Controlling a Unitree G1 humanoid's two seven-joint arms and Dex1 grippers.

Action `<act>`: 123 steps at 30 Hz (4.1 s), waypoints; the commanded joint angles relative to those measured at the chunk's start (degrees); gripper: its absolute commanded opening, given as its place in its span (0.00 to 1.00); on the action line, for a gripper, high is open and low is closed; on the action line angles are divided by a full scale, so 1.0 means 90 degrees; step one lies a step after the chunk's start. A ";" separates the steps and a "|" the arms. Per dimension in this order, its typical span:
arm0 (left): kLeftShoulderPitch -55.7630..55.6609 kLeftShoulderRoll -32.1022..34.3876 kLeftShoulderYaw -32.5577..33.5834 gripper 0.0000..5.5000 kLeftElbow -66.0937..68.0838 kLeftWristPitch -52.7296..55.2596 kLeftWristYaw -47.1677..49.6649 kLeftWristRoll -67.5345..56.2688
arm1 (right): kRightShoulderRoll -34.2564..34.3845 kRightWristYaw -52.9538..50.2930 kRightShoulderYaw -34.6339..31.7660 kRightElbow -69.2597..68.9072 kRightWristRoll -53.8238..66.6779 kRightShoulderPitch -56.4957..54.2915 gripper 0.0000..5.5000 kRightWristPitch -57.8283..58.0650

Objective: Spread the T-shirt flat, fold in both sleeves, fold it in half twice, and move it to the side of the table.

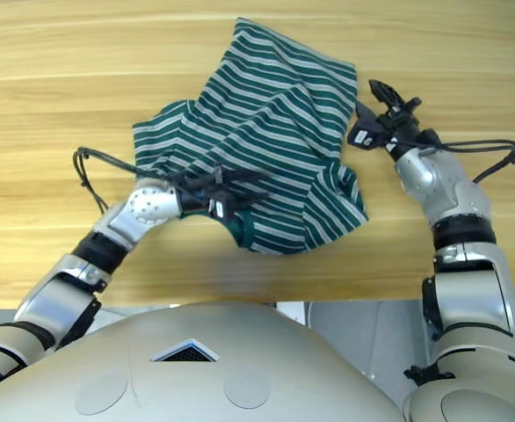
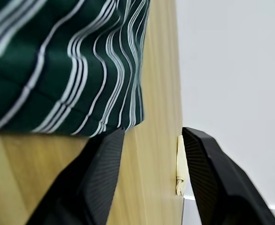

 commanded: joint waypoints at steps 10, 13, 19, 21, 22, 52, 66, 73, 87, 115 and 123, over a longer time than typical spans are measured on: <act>0.2049 0.2525 0.1002 0.31 -0.0944 0.0342 -0.0024 -0.0511 | -0.1097 0.1234 0.0251 -0.2213 0.0510 0.1586 0.41 -0.0072; 0.2585 0.2609 0.1470 0.31 -0.1413 0.0601 0.0262 -0.0802 | -0.1380 0.1768 -0.0119 -0.3732 0.1123 0.2910 0.41 0.0207; 0.3182 0.2343 0.1735 0.31 -0.1920 0.0989 0.0584 -0.0891 | -0.0734 0.2451 0.0347 -0.4439 0.1203 0.3187 0.41 0.0621; 0.3226 0.2224 0.1677 0.31 -0.1946 0.1030 0.0585 -0.0891 | -0.0303 0.2291 0.0575 -0.3783 0.0910 0.2384 0.41 0.0606; 0.3220 0.2156 0.1644 0.31 -0.1931 0.1044 0.0577 -0.0889 | -0.0107 0.2209 0.0686 -0.3446 0.0793 0.2003 0.41 0.0567; 0.3029 0.1597 0.2101 0.31 -0.2189 0.0270 0.0683 -0.2421 | 0.0973 -0.1552 -0.0415 -0.0679 0.1704 -0.0359 0.41 -0.0386; 0.1449 0.0721 0.2204 0.31 -0.2436 0.0884 0.1264 -0.0533 | 0.1093 0.0407 0.0857 0.1078 0.0891 -0.0922 0.41 0.0536; 0.0251 0.0171 0.0871 0.31 -0.1252 0.0710 0.1258 0.1155 | 0.1217 0.0468 0.0935 0.1517 0.0930 -0.0969 0.41 0.0683; 0.1337 0.1045 -0.0135 0.31 -0.1111 -0.0237 -0.0422 -0.1912 | 0.1461 0.0339 0.1165 0.2779 0.0841 -0.2045 0.41 0.1227; 0.0215 -0.0540 0.1328 0.31 -0.0330 0.0533 -0.0264 -0.2368 | 0.1949 0.0338 0.1391 0.3366 0.0713 -0.2663 0.41 0.1880; -0.0226 -0.1031 -0.0200 0.31 0.1518 -0.0245 -0.0733 -0.0579 | 0.2052 0.0299 0.1387 0.3358 0.0742 -0.2741 0.41 0.1873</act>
